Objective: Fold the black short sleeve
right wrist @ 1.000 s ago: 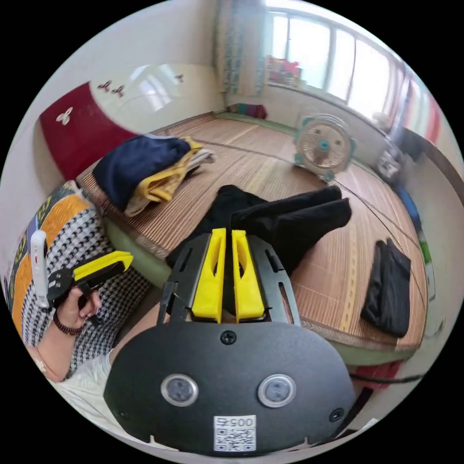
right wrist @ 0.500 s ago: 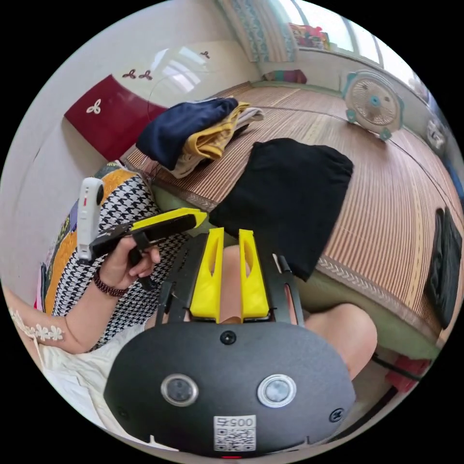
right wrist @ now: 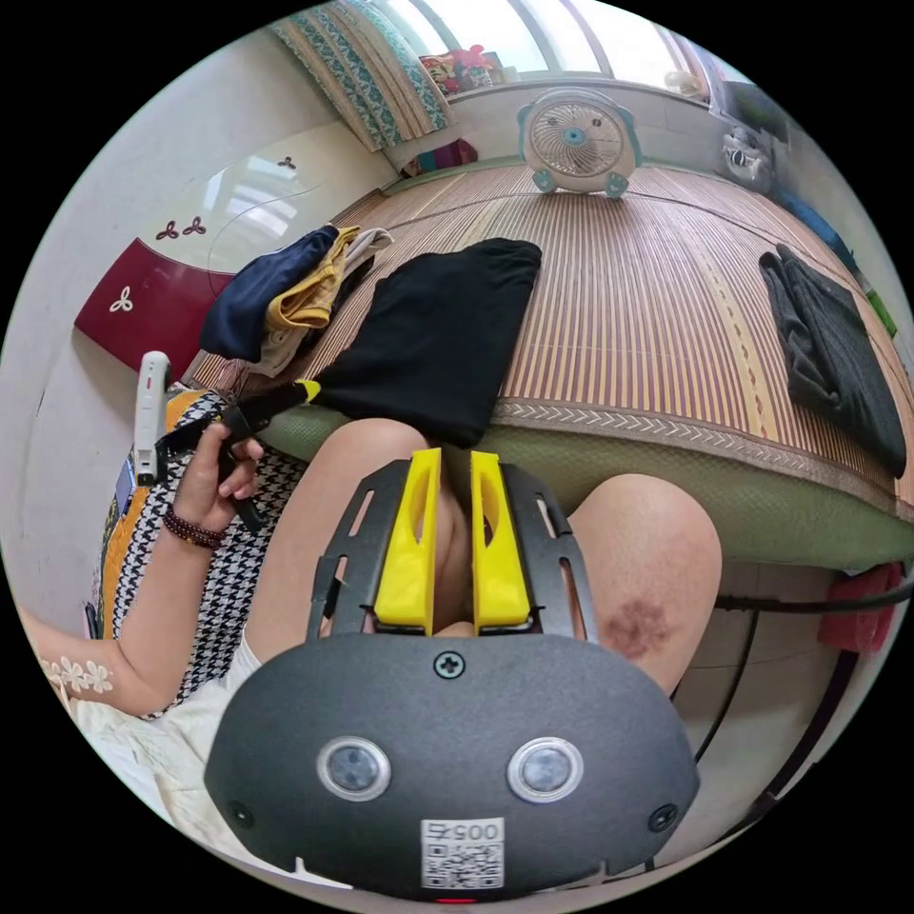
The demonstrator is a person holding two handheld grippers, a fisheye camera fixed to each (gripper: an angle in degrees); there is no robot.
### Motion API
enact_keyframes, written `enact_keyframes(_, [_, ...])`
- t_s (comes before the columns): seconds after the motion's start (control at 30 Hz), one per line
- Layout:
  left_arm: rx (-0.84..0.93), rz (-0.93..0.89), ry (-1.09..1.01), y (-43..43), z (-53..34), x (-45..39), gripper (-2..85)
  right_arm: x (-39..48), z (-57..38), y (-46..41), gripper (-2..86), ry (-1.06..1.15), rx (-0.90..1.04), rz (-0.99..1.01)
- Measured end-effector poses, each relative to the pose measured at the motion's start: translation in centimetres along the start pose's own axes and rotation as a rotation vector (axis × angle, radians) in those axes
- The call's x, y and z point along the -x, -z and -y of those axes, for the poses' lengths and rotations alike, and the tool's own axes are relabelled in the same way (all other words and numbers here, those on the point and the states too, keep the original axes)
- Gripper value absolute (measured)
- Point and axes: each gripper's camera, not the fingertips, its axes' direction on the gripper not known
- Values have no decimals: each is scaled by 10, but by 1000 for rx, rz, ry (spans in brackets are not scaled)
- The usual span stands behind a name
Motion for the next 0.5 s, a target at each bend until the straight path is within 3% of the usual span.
enact_keyframes(0.1, [-77,-19,-14,23,6,-5,8,-6,-4,-2,58,-7,1,18])
enact_keyframes(0.27, [-61,46,2,27,4,0,29,-16,1,1,58,-10,-22,29])
enact_keyframes(0.5, [55,-116,30,-11,-15,18,159,-25,53,21,59,38,-147,-12])
